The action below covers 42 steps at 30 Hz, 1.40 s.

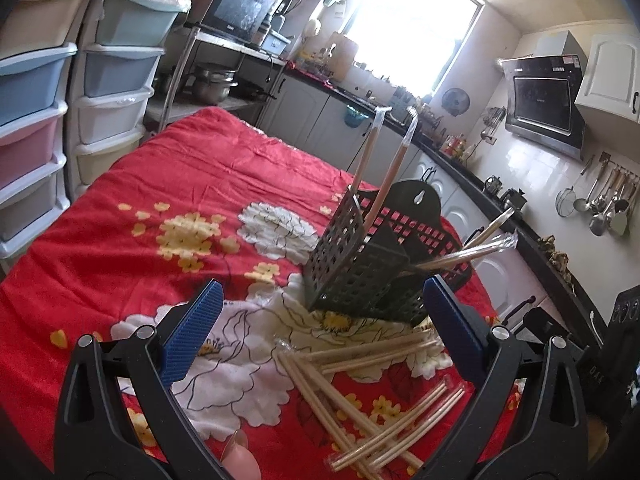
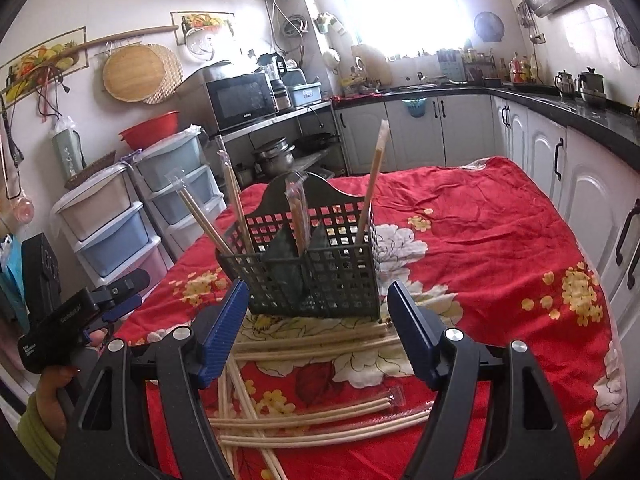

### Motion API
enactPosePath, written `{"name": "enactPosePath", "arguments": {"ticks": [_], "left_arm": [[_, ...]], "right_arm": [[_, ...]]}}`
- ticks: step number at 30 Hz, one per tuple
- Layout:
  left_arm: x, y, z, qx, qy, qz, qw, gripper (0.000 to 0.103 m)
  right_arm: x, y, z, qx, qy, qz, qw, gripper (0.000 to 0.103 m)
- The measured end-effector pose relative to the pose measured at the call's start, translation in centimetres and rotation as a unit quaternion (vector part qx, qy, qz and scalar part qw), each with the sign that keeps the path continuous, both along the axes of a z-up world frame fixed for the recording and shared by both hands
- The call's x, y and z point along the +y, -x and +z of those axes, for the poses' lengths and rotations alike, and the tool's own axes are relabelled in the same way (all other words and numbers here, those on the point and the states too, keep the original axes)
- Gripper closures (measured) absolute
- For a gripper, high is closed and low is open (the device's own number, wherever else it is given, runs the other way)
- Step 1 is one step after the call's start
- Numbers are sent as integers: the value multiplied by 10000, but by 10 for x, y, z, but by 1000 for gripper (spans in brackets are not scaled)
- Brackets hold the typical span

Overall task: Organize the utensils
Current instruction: 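Move the right gripper back from the caddy to the chopsticks pile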

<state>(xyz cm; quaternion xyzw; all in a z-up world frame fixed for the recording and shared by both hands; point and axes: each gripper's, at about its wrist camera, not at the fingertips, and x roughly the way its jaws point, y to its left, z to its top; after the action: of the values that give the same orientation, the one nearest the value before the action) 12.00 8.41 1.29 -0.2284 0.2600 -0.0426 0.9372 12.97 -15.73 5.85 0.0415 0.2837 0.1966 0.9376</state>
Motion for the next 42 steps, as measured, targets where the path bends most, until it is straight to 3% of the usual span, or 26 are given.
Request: {"name": "enactPosePath", "arguments": {"ticks": [19,25,33,42], "left_arm": [[-5,-1,-35,654,95,-209,9976,11],[-8,-3,-49,942,151,-354,9948,28],[-11,-9,-69,1398,310,-597,9879,62],[-13,-18,-85,1779,308,-652,9814,77]], "right_arm": [[-10,3,-28,375,185,-66,9991,33],[-11,2,-34,470,229,-84,9986,33],[-13,0,-42,578,270,-124,9979,33],[-16,-3,-50,676,318,-183,9970,33]]}}
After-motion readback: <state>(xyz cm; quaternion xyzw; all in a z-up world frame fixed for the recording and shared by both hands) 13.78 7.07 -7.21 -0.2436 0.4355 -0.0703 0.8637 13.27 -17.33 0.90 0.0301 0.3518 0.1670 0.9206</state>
